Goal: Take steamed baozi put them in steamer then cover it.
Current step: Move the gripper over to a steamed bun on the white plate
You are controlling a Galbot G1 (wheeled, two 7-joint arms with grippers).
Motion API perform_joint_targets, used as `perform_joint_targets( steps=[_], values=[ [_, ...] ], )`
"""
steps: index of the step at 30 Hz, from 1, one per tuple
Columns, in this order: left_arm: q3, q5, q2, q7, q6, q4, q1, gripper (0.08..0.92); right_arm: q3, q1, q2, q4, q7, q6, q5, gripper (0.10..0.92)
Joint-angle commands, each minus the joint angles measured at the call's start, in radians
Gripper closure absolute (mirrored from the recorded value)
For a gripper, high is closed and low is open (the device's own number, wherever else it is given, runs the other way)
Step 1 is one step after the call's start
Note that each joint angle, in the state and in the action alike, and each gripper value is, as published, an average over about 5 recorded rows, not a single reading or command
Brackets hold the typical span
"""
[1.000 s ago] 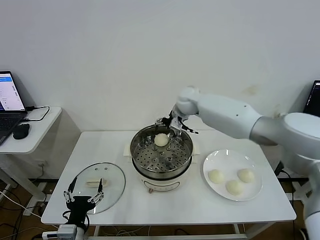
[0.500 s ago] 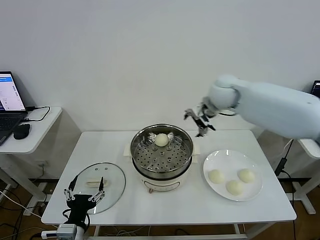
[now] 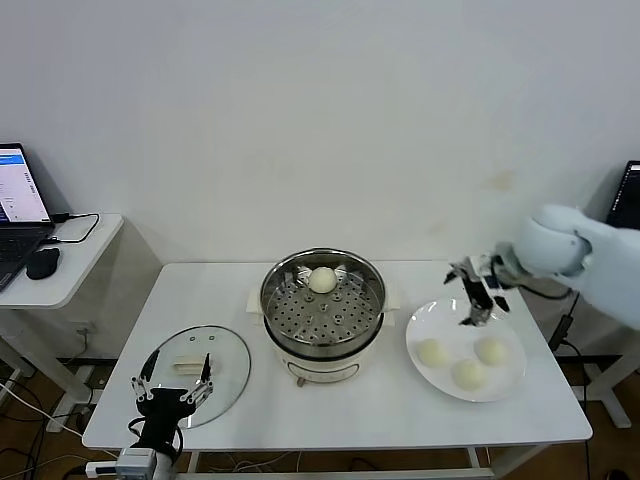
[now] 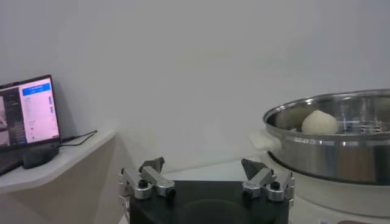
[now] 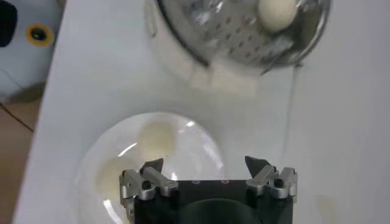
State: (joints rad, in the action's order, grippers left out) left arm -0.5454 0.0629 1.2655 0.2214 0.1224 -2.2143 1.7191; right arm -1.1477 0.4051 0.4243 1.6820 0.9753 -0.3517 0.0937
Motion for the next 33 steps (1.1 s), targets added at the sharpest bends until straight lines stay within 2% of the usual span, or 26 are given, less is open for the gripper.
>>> perform_joint_targets(
  steps=[1,10,23,33],
  values=[
    [0.001,-0.001,-0.001,0.0,0.001,-0.001,0.001,0.177,0.144,-0.226,-0.1,0.022,-0.001,-0.027,-0.075,0.203],
    [-0.005,-0.001,0.005,-0.001,0.001,0.005,0.001,0.177,0.272,-0.444,0.005,-0.084,-0.037,-0.002,-0.127,0.202],
    [-0.018,0.001,0.01,-0.001,0.001,0.019,-0.001,0.177,0.299,-0.492,0.213,-0.255,-0.07,0.034,-0.146,0.202],
    [-0.019,0.003,0.009,-0.001,0.001,0.031,-0.009,0.177,0.289,-0.47,0.276,-0.334,-0.053,0.045,-0.148,0.204]
  ],
)
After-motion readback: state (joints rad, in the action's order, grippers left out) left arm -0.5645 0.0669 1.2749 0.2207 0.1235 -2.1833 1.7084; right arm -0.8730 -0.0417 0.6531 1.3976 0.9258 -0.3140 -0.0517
